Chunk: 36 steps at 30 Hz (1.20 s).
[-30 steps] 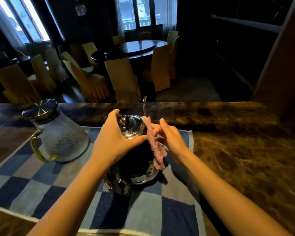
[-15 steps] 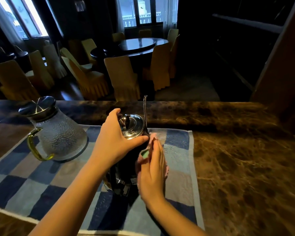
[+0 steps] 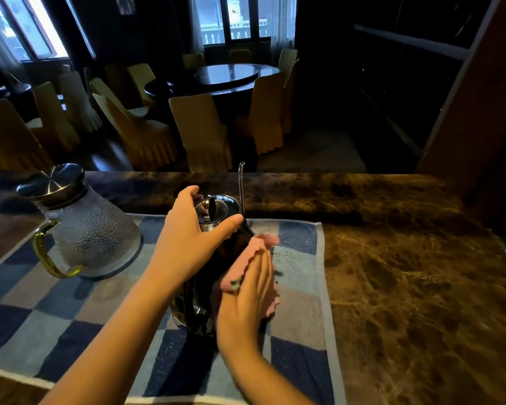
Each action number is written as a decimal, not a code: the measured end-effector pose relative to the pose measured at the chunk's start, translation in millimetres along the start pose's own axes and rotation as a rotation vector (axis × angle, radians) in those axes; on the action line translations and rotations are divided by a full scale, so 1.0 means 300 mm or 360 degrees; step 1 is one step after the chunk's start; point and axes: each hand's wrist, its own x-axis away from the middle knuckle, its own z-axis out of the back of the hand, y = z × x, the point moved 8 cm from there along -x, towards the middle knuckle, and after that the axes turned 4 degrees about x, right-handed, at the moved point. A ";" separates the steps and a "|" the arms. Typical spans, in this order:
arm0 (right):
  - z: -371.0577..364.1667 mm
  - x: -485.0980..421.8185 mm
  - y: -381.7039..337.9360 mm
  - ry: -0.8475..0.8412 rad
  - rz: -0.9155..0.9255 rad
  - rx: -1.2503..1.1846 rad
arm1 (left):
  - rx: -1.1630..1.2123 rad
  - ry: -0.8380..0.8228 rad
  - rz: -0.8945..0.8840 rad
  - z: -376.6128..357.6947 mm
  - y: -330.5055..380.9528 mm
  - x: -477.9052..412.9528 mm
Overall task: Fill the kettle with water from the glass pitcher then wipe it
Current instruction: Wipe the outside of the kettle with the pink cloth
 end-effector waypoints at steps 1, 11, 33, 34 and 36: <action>-0.005 -0.027 -0.029 -0.0008 0.0040 0.0043 | 0.0013 0.0004 0.0007 0.001 -0.001 -0.001; 0.027 -0.043 0.086 0.0121 -0.0298 -0.0248 | -0.0004 0.0050 0.0002 0.007 0.003 0.001; 0.047 -0.127 -0.093 0.0182 0.0032 -0.0130 | 0.0063 0.0073 -0.0014 0.014 0.003 -0.003; 0.045 -0.193 -0.088 0.0081 -0.0058 -0.0048 | 0.0063 0.0076 -0.0010 0.013 0.003 -0.003; 0.026 -0.272 -0.038 -0.0158 -0.0182 -0.0093 | 0.0051 0.0086 -0.0014 0.014 0.004 -0.002</action>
